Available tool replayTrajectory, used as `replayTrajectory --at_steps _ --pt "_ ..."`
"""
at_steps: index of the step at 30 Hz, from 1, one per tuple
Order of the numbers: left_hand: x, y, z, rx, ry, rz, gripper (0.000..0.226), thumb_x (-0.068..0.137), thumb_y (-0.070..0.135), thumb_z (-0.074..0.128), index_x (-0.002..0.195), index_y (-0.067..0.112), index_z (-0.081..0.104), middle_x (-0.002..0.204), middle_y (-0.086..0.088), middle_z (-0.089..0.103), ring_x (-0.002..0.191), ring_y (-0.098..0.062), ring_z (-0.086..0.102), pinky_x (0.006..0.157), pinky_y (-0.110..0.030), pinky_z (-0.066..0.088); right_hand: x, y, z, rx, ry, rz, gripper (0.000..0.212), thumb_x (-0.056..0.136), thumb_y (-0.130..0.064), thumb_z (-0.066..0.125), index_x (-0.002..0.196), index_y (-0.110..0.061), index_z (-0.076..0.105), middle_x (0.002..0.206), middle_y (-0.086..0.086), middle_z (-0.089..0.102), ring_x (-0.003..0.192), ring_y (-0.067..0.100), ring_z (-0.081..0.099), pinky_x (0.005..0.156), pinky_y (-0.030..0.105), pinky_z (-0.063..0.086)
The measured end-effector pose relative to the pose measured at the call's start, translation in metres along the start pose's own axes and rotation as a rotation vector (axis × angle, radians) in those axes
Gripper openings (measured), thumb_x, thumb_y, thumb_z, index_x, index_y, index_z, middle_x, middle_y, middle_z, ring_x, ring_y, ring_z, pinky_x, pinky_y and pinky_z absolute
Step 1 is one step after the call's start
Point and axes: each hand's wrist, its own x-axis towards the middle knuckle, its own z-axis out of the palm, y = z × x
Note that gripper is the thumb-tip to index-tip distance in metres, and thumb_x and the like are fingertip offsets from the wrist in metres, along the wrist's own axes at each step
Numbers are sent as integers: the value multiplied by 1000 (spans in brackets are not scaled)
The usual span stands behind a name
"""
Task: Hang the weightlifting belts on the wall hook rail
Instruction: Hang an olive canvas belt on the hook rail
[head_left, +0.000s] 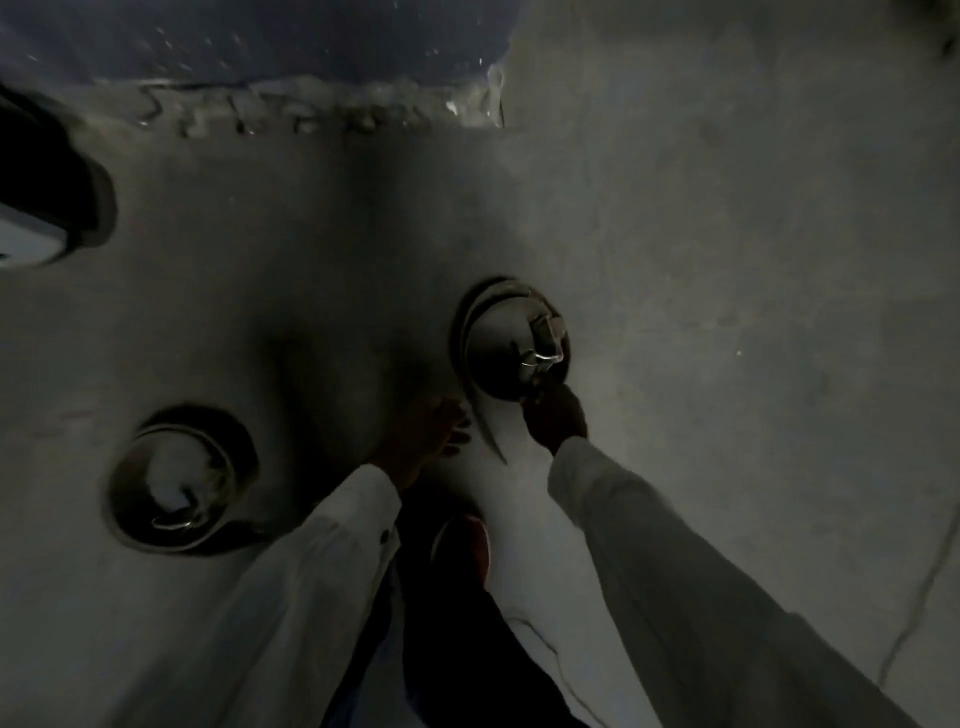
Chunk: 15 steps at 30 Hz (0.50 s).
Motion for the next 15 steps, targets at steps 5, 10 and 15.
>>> replayTrajectory --at_steps 5,10,15 --pt "86 0 13 169 -95 101 22 100 22 53 120 12 57 104 -8 60 98 -25 58 72 -27 48 102 18 14 -347 110 -74 46 102 -32 44 148 -26 40 153 11 31 132 39 33 99 49 39" --pt "112 9 16 206 -65 132 35 98 9 54 132 2 52 109 -16 56 81 -16 56 71 -27 48 128 32 11 -500 206 -162 47 99 -37 48 140 -13 55 162 7 23 148 37 16 115 49 25" --pt "53 27 -1 301 -55 133 50 90 7 62 138 3 48 141 -27 48 127 -41 50 106 -48 45 64 -6 -35 -400 144 -341 61 96 -46 49 146 -11 46 165 9 19 154 38 5 124 53 12"
